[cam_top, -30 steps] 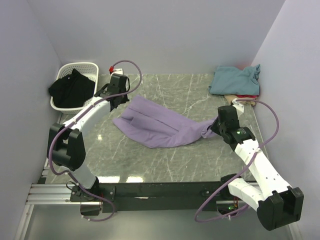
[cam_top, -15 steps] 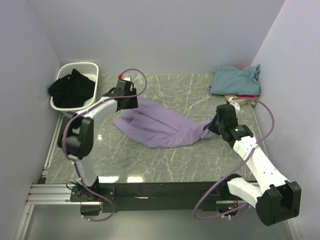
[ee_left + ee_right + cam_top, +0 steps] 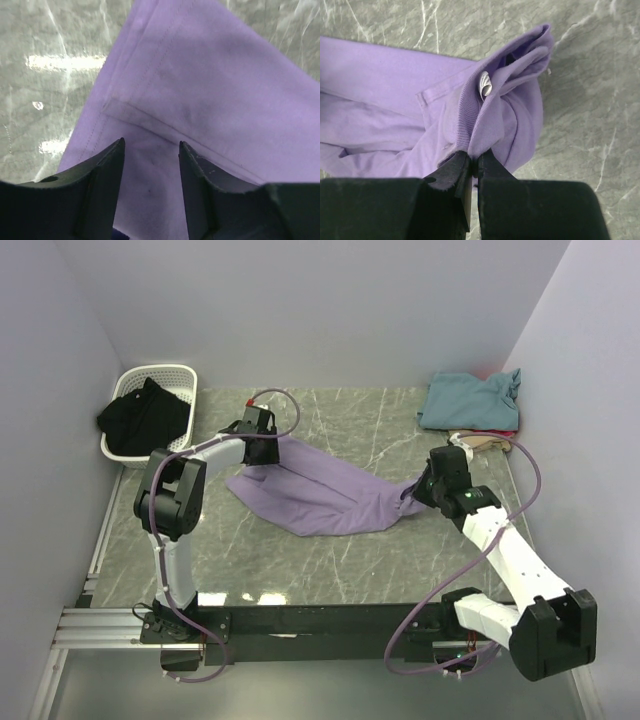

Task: Fold and stack the t-shirts
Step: Flatten the tshirt out

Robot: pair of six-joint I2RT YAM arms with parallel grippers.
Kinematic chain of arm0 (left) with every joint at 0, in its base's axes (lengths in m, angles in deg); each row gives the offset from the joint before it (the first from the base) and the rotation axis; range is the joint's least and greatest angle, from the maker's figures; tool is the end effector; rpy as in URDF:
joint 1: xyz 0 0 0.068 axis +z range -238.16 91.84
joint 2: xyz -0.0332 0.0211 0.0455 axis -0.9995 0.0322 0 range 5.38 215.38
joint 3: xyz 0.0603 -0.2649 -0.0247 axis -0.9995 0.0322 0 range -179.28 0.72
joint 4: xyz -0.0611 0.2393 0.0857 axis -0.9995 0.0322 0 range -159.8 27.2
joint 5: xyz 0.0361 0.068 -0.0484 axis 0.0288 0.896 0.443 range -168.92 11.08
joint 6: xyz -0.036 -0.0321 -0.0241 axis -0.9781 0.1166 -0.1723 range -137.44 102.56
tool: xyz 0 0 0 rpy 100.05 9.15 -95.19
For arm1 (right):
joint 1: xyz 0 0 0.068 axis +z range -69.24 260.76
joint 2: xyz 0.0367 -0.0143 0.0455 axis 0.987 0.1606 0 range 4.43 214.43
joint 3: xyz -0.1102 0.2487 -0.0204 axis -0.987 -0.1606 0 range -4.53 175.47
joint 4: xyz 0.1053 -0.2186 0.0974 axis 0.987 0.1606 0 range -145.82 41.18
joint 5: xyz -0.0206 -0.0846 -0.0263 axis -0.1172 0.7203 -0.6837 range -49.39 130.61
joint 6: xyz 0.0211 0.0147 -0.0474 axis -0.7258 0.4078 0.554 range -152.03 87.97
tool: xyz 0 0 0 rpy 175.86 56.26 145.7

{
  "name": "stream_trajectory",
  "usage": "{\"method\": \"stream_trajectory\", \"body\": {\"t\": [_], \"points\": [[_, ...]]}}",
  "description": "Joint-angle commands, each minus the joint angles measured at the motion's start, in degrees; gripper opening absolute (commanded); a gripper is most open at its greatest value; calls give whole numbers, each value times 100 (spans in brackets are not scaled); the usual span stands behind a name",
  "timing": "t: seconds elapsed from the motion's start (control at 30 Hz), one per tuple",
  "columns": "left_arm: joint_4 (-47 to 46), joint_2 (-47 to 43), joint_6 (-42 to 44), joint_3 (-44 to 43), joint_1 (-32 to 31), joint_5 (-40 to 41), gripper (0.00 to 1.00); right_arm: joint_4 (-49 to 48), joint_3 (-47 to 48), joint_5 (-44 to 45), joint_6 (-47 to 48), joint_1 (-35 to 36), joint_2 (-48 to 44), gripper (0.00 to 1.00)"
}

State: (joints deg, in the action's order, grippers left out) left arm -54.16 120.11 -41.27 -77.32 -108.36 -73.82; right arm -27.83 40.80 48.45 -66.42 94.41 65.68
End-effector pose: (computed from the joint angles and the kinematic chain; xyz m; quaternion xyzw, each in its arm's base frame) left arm 0.4044 -0.1455 0.1684 -0.0443 0.9446 -0.0819 0.3148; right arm 0.2186 0.0482 0.2596 0.1915 0.8982 0.1015 0.3823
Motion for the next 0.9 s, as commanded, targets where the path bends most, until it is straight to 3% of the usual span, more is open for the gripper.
{"method": "stream_trajectory", "body": {"t": [0.0, 0.1, 0.27, 0.37, 0.43, 0.5, 0.87], "points": [[-403, 31, -148, -194, 8, 280, 52, -320, -6, -168, 64, -29, 62, 0], [-421, 162, -174, -290, -1, 316, 52, -338, -23, -203, 73, -20, 115, 0], [-482, 453, -209, -387, -1, 342, 43, -355, -14, -239, 91, -29, 185, 0], [-623, 523, -244, -335, -1, 325, 29, -390, -14, -300, 99, -20, 238, 0], [-615, 576, -244, -378, -1, 342, 9, -408, 3, -326, 99, -29, 299, 0], [-562, 576, -271, -405, -1, 351, 1, -417, 3, -344, 99, -29, 326, 0], [-35, 5, 80, -949, 8, 597, 4, -434, -14, -344, 170, -29, 370, 0]]}}
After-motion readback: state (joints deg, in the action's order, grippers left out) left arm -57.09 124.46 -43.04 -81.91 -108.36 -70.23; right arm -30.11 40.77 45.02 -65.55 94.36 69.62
